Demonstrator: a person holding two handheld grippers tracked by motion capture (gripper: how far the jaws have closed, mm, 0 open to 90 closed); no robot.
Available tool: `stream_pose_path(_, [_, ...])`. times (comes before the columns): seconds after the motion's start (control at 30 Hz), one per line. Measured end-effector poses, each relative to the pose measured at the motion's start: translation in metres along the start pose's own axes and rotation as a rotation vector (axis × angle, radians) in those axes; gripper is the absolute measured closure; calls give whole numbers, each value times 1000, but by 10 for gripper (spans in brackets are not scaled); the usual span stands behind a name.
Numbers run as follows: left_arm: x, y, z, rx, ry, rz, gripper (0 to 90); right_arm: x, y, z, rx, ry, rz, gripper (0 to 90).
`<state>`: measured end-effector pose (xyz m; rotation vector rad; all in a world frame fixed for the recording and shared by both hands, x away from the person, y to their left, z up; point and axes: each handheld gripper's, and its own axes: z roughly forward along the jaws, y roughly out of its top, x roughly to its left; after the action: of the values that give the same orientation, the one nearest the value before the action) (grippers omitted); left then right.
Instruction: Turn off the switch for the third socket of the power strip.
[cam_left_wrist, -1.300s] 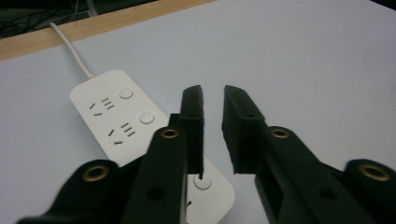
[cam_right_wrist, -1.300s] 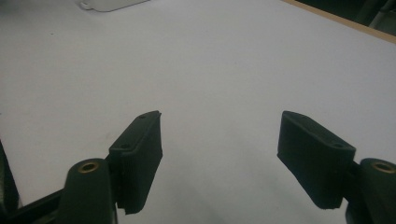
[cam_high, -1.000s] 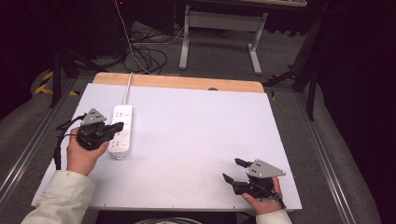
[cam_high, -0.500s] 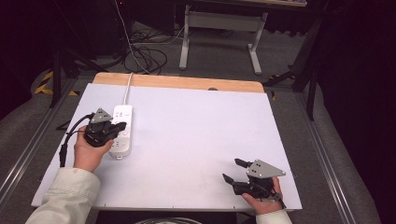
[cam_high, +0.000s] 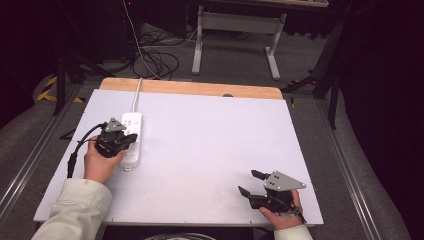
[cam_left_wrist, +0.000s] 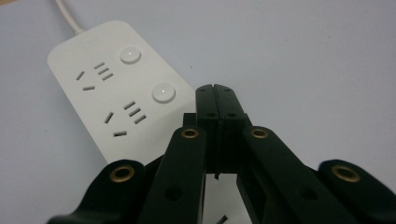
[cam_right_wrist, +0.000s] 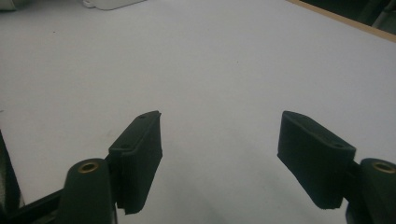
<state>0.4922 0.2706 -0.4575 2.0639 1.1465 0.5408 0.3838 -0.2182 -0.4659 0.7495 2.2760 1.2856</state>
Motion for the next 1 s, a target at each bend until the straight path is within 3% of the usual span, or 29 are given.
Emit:
stream_pose_path(0.47, [-1,-1,2,30,54,27,899,0,0,0,1,2,1,310])
stream_pose_path(0.7, [0,-2,3,34,43,29,899,0,0,0,1,3,2,310])
stream_pose_path(1.0, [1,-3,4,36,24,0,900,0,0,1,-2,6,5,309])
